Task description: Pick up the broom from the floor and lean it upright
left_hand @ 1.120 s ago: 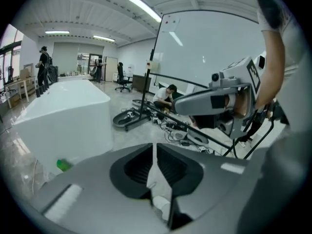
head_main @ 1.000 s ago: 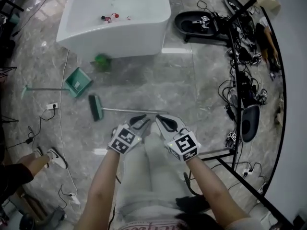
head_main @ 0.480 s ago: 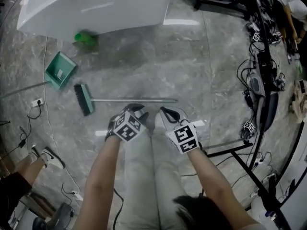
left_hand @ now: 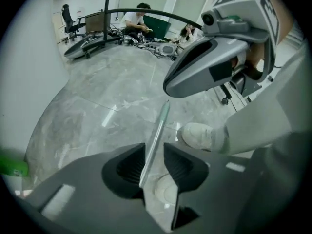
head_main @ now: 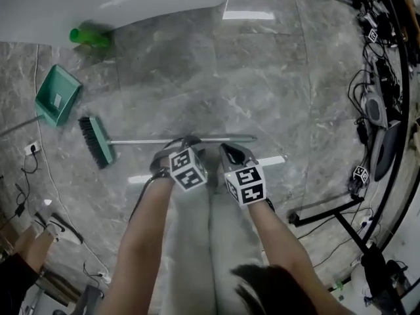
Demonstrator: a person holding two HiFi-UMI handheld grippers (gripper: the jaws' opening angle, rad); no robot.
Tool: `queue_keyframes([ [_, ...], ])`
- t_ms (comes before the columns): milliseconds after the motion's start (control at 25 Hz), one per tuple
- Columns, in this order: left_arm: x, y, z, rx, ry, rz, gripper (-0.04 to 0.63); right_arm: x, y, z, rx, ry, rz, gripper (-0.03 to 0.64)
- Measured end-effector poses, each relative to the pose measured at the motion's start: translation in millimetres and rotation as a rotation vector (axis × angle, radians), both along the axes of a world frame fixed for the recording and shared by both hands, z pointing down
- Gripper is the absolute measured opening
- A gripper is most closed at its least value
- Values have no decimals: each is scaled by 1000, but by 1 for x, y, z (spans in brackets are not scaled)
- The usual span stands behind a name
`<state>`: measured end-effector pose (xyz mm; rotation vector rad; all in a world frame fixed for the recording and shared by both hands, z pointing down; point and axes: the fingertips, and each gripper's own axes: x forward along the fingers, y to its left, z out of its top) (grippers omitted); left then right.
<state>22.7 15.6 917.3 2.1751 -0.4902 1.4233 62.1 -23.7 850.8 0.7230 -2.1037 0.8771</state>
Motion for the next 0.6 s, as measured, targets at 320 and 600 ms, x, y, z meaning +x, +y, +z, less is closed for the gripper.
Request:
queue_keyframes([
  [320,9,12,68,-17,-73,139,112,13,-4,45,-5,12,45,2],
  [600,13,17,97,2,-134,204,114,23,-8,54,15,16,59,2],
])
